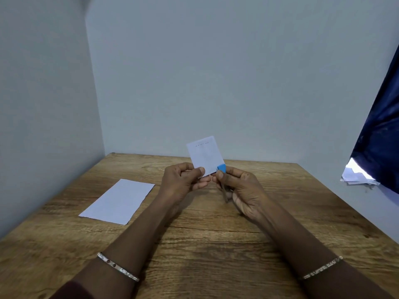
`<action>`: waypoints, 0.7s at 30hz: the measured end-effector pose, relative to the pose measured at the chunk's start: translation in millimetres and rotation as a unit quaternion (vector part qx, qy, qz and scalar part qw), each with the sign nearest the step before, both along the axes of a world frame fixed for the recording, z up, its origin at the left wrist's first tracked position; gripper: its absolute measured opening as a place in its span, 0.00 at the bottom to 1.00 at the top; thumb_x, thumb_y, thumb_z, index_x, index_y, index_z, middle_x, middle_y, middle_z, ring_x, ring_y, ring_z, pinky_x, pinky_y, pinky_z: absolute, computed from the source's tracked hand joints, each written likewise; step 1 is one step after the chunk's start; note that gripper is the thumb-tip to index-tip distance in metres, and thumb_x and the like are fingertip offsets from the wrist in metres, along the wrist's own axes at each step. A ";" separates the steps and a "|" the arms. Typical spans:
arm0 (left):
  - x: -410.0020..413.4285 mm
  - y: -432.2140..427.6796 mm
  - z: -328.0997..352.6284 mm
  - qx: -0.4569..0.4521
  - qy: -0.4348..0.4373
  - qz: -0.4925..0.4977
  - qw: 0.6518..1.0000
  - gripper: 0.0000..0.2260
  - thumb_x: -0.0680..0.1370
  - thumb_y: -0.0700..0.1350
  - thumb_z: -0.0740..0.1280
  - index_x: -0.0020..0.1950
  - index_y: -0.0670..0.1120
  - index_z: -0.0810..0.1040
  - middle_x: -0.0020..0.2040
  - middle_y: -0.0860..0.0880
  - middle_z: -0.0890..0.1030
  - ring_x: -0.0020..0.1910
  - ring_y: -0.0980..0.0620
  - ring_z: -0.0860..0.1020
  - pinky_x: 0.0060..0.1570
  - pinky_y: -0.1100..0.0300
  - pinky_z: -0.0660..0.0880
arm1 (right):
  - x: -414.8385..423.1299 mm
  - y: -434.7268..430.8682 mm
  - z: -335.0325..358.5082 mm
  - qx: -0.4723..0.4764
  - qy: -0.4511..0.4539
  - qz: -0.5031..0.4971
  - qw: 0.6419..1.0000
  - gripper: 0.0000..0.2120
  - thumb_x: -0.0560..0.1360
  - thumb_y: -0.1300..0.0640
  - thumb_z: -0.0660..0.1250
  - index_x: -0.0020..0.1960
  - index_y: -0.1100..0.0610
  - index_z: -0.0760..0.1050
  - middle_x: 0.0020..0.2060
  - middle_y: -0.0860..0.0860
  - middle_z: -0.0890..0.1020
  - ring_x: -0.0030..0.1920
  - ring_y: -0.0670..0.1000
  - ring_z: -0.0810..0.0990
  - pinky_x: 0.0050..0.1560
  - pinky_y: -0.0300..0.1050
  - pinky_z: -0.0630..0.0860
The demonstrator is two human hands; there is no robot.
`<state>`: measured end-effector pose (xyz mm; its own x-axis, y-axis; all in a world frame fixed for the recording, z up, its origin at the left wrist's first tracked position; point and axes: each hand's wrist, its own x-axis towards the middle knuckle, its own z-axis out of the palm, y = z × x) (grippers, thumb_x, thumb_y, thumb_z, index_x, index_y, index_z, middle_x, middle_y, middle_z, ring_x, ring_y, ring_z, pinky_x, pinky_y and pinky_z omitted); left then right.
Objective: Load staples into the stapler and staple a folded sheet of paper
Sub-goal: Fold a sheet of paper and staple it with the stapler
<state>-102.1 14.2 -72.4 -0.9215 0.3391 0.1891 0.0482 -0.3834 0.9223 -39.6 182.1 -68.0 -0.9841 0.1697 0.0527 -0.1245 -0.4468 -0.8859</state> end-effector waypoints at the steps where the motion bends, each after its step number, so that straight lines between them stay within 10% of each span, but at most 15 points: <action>1: 0.3 0.0 0.2 -0.002 0.002 0.000 1.000 0.09 0.76 0.38 0.74 0.50 0.32 0.81 0.41 0.38 0.88 0.42 0.46 0.88 0.39 0.63 0.82 | -0.1 1.0 0.1 -0.002 0.001 -0.001 1.000 0.26 0.62 0.65 0.78 0.59 0.69 0.80 0.41 0.59 0.88 0.39 0.49 0.87 0.46 0.40 0.83; 16: 4.7 -1.3 4.2 -0.014 0.019 0.006 1.000 0.08 0.76 0.39 0.74 0.50 0.35 0.81 0.41 0.37 0.87 0.41 0.45 0.88 0.40 0.61 0.83 | 1.4 0.4 0.9 0.006 -0.025 -0.001 1.000 0.23 0.57 0.64 0.81 0.51 0.67 0.84 0.43 0.62 0.88 0.40 0.51 0.88 0.38 0.41 0.84; 21: 6.5 -0.4 2.8 -0.020 0.029 0.000 0.999 0.07 0.76 0.39 0.75 0.49 0.37 0.82 0.41 0.37 0.88 0.44 0.43 0.88 0.41 0.60 0.83 | 1.6 -0.7 2.1 0.034 -0.033 -0.027 0.999 0.21 0.53 0.61 0.83 0.45 0.65 0.86 0.41 0.61 0.87 0.40 0.52 0.86 0.49 0.44 0.83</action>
<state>-95.6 13.8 -69.6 -0.9096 0.3473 0.2280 0.1019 -0.3455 0.9329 -38.0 181.4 -65.9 -0.9751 0.2216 0.0014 -0.0875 -0.3794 -0.9211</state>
